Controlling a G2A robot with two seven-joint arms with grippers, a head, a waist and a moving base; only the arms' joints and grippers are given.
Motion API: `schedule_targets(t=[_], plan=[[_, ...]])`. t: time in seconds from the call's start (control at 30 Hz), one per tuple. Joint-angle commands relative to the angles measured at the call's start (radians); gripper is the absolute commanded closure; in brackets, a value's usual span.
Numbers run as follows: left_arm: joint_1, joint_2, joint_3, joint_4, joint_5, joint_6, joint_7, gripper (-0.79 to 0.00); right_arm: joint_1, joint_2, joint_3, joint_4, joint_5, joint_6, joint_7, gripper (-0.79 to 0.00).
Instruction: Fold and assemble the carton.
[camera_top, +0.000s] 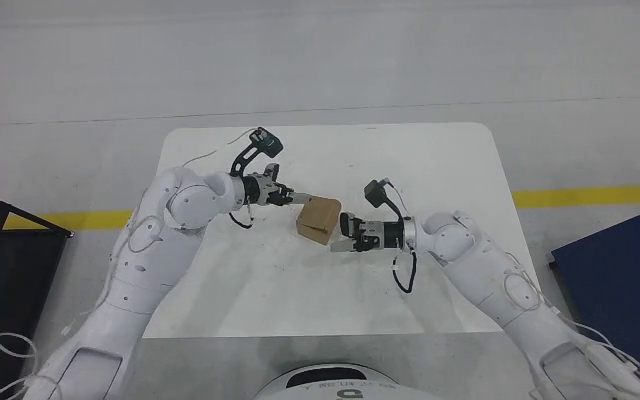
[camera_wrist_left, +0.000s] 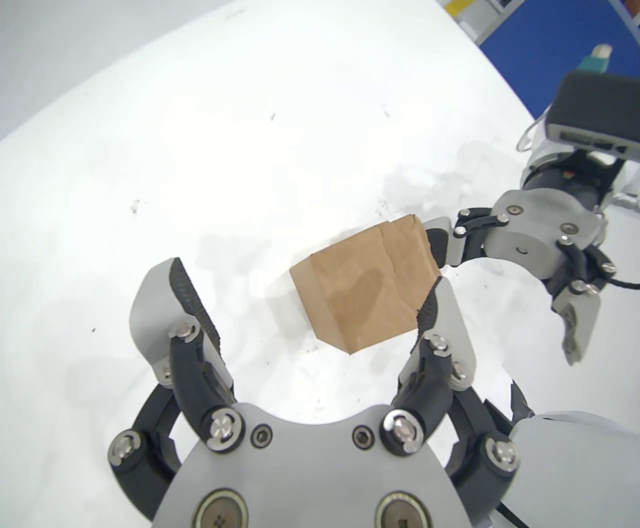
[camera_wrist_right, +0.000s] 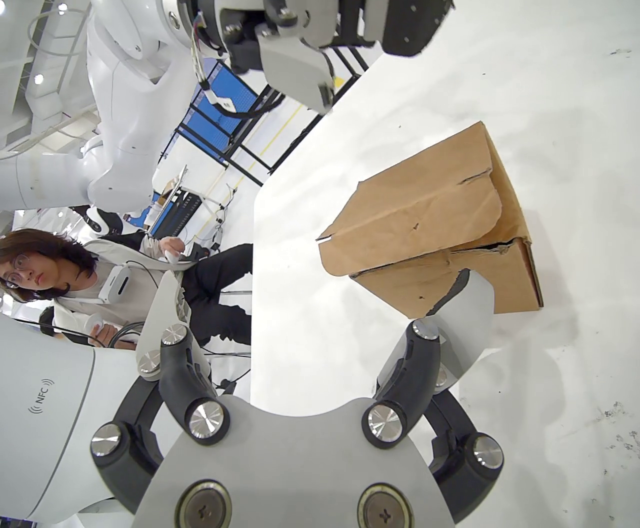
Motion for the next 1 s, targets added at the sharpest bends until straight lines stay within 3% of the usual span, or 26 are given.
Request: schedule_targets(t=[0.0,0.1,0.27,0.47,0.7,0.97], plan=[[0.046,0.013,-0.062,-0.036,-0.005,-0.005,-0.002,-0.785,0.0,0.0,0.006,-0.004,-0.008,0.012,-0.017,-0.785],[0.108,0.028,-0.123,-0.062,-0.01,-0.022,0.004,-0.785,-0.008,0.005,0.043,-0.069,-0.158,0.112,-0.118,-0.785],[0.156,0.032,-0.127,-0.019,-0.105,-0.078,0.031,-0.785,-0.047,0.012,0.069,-0.205,-0.378,0.276,-0.197,-0.785],[0.132,0.022,-0.066,0.09,-0.108,-0.1,0.1,-0.785,-0.072,0.007,0.056,-0.266,-0.456,0.368,-0.237,-0.785],[0.088,0.007,-0.003,0.18,-0.077,-0.073,0.183,-0.785,-0.183,0.008,0.047,-0.37,-0.74,0.547,-0.44,-0.785],[0.05,-0.007,0.047,0.231,-0.037,-0.013,0.253,-0.785,-0.271,0.003,-0.004,-0.461,-1.014,0.69,-0.555,-0.785]])
